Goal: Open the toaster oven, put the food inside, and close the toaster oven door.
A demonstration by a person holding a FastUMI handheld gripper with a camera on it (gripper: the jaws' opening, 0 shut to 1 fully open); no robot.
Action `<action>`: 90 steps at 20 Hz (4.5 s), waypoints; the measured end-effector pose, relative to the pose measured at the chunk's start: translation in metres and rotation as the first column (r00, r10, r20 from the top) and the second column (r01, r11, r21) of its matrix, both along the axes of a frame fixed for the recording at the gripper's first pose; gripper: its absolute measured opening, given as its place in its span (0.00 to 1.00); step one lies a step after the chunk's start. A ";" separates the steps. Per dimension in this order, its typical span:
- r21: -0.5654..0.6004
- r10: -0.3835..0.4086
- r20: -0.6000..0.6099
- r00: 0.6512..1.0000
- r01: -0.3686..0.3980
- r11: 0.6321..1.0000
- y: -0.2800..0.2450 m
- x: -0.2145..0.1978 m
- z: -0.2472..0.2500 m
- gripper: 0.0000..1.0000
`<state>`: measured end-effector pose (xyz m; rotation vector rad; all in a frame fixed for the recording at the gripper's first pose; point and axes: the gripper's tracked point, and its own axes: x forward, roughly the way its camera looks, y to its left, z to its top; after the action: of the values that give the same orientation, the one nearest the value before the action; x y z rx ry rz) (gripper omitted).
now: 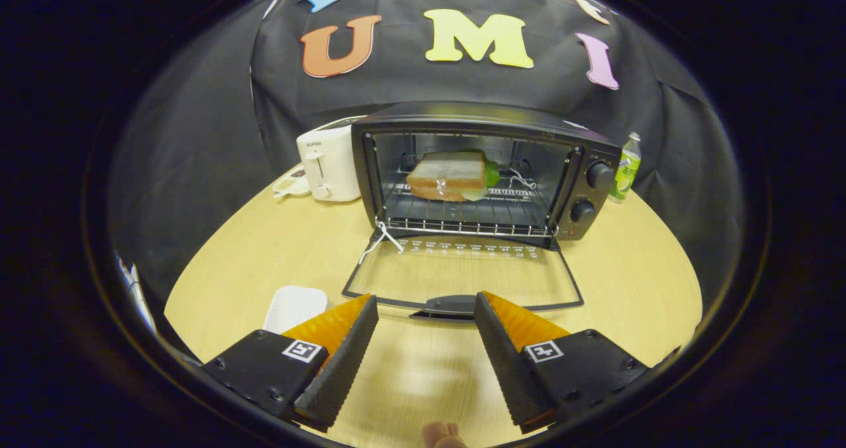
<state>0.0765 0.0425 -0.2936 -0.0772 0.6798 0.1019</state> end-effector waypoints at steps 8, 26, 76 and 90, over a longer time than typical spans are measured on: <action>0.003 -0.069 -0.093 0.993 0.070 0.998 -0.015 0.001 -0.037 0.96; 0.023 -0.160 -0.024 0.987 0.160 0.987 -0.021 0.009 -0.036 0.95; 0.075 -0.118 0.558 0.822 0.092 0.993 -0.034 0.019 0.168 1.00; 0.099 -0.130 0.678 0.723 0.086 0.991 -0.072 -0.093 0.300 1.00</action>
<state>-0.0167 -0.0294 0.0069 -0.0114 -0.0720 -0.0242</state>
